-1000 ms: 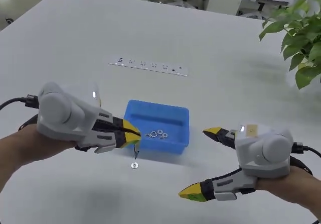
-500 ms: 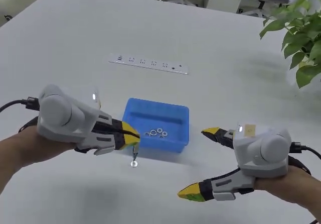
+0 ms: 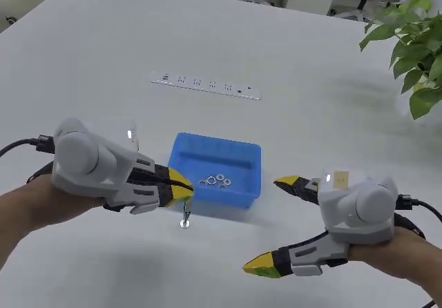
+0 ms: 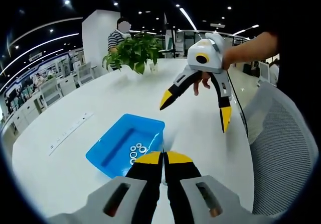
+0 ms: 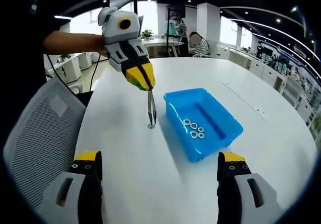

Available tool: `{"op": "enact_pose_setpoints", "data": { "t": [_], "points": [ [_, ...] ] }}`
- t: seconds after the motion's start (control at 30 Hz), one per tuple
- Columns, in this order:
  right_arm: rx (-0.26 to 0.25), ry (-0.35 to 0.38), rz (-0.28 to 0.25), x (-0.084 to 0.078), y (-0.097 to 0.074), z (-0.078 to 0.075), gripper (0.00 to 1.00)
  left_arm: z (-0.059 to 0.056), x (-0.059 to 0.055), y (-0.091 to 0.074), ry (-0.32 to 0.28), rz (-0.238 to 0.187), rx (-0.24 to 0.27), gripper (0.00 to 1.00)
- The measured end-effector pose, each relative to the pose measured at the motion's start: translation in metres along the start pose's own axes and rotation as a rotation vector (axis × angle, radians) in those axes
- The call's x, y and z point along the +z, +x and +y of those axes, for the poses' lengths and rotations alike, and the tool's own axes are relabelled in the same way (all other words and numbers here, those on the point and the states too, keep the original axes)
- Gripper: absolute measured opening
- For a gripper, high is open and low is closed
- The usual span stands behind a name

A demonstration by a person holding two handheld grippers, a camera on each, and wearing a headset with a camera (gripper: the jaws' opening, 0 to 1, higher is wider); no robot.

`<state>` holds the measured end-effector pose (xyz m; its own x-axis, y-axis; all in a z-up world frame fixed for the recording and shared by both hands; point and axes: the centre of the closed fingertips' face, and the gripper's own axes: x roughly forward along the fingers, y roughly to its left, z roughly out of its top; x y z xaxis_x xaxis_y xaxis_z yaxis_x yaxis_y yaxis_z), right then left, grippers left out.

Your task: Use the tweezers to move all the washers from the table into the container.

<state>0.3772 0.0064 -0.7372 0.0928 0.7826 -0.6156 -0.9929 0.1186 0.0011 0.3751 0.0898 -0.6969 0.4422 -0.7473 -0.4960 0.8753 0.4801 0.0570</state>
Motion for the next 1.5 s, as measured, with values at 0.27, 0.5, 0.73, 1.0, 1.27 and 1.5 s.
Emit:
{"op": "enact_pose_setpoints", "data": {
  "t": [0.27, 0.5, 0.73, 1.0, 1.27, 1.5],
  "points": [
    [0.051, -0.078, -0.007, 0.012, 0.012, 0.003, 0.83, 0.002, -0.002, -0.002, 0.006, 0.008, -0.007, 0.05],
    [0.12, -0.162, -0.029, 0.029, 0.026, 0.008, 0.64, 0.003, -0.004, -0.004, 0.027, 0.027, -0.025, 0.05],
    [0.184, -0.221, -0.03, 0.037, 0.043, 0.014, 0.47, 0.0, -0.003, -0.003, 0.034, 0.027, -0.05, 0.05],
    [0.238, -0.268, -0.024, 0.044, 0.063, 0.02, 0.31, 0.001, -0.003, -0.002, 0.051, 0.043, -0.073, 0.05],
    [0.271, -0.306, -0.018, 0.049, 0.08, 0.022, 0.25, 0.0, -0.003, -0.002, 0.069, 0.058, -0.095, 0.05],
    [0.301, -0.347, -0.002, 0.049, 0.092, 0.024, 0.2, -0.001, -0.003, -0.001, 0.075, 0.063, -0.111, 0.05]
  ]
}}
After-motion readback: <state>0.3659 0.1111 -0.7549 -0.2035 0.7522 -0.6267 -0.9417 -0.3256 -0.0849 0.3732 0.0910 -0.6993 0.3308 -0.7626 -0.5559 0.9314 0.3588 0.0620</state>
